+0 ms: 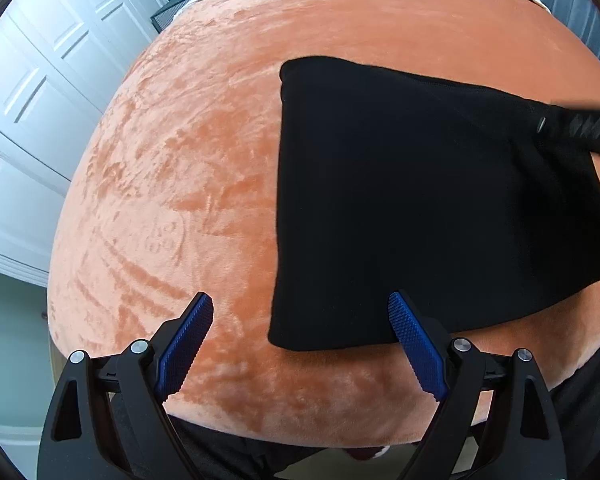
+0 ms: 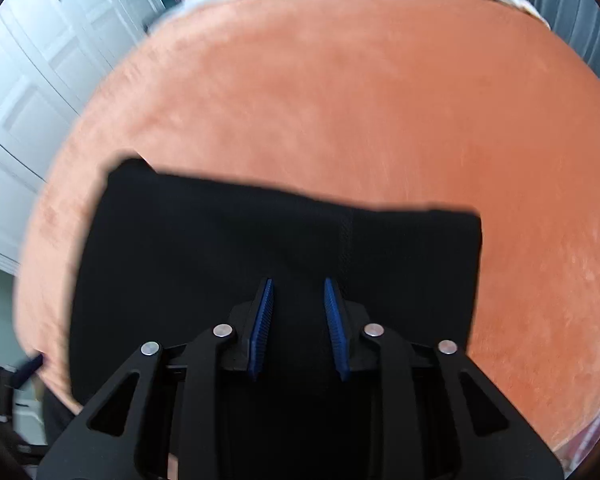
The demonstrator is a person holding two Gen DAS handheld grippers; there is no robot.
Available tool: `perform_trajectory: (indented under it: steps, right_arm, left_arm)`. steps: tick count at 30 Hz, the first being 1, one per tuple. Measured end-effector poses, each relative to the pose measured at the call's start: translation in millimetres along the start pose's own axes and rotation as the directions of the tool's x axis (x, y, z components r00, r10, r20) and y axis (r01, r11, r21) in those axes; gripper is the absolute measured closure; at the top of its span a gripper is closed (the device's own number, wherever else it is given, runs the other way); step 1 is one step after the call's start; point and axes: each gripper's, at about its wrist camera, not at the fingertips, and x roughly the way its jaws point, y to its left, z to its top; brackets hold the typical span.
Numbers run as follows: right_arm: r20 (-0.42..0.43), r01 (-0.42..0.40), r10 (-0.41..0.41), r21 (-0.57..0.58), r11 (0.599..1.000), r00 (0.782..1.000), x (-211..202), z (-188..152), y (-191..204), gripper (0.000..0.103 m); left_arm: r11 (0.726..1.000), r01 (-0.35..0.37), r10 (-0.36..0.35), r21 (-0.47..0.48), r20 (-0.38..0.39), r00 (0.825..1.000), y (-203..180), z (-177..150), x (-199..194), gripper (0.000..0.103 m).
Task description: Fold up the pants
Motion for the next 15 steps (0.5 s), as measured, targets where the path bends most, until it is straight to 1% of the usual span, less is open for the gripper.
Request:
perform_trajectory:
  steps: [1, 2, 3, 4, 6, 7, 8, 9, 10, 12, 14, 15]
  right_arm:
    - [0.029, -0.004, 0.004, -0.001, 1.000, 1.000, -5, -3, 0, 0.076]
    - [0.025, 0.028, -0.027, -0.013, 1.000, 0.999, -3, -6, -1, 0.073]
    - [-0.013, 0.062, -0.062, -0.030, 0.998, 0.998, 5, -9, -3, 0.075]
    - [-0.072, 0.080, -0.083, -0.041, 0.996, 0.994, 21, -17, -12, 0.075]
    - [-0.034, 0.063, -0.063, -0.009, 0.998, 0.997, 8, -24, -12, 0.075]
    - [-0.012, 0.061, -0.061, 0.003, 0.998, 0.998, -5, -27, -10, 0.074]
    - [0.029, 0.057, -0.058, 0.017, 0.998, 0.998, -21, -32, -9, 0.074]
    - [0.063, 0.047, -0.050, 0.034, 0.998, 0.997, -33, -42, -11, 0.074]
    - [0.074, 0.044, -0.048, 0.055, 0.997, 0.996, -41, -52, -14, 0.074]
    - [0.065, 0.040, -0.046, 0.086, 0.996, 0.997, -46, -70, -22, 0.074]
    - [0.005, 0.093, -0.093, 0.053, 0.994, 0.996, -29, -92, -32, 0.074]
    - [0.005, 0.119, -0.119, 0.042, 0.992, 0.993, -26, -99, -35, 0.073]
  left_arm:
    - [1.000, 0.008, -0.008, -0.005, -0.004, 1.000, 0, 0, 1, 0.016]
    - [1.000, 0.014, -0.014, -0.010, -0.013, 1.000, 1, -1, 4, 0.016]
    - [1.000, 0.018, -0.018, -0.013, -0.018, 1.000, 1, -1, 5, 0.016]
    - [0.999, 0.028, -0.028, -0.016, -0.028, 0.999, 0, -1, 8, 0.016]
    - [1.000, 0.024, -0.024, -0.014, -0.032, 0.999, 0, -2, 9, 0.016]
    - [1.000, 0.022, -0.022, -0.015, -0.027, 0.999, 0, -3, 8, 0.016]
    - [1.000, 0.023, -0.023, -0.016, -0.024, 0.999, 1, -3, 6, 0.016]
    - [1.000, 0.023, -0.024, -0.021, -0.019, 1.000, 3, -4, 4, 0.016]
    - [0.999, 0.023, -0.023, -0.025, -0.017, 1.000, 5, -5, 3, 0.016]
    - [0.999, 0.037, -0.038, -0.034, -0.021, 0.999, 9, -7, 1, 0.016]
    - [0.998, 0.045, -0.046, -0.046, -0.025, 0.999, 10, -10, 2, 0.016]
    - [0.998, 0.048, -0.050, -0.048, -0.032, 0.998, 9, -10, 4, 0.016]
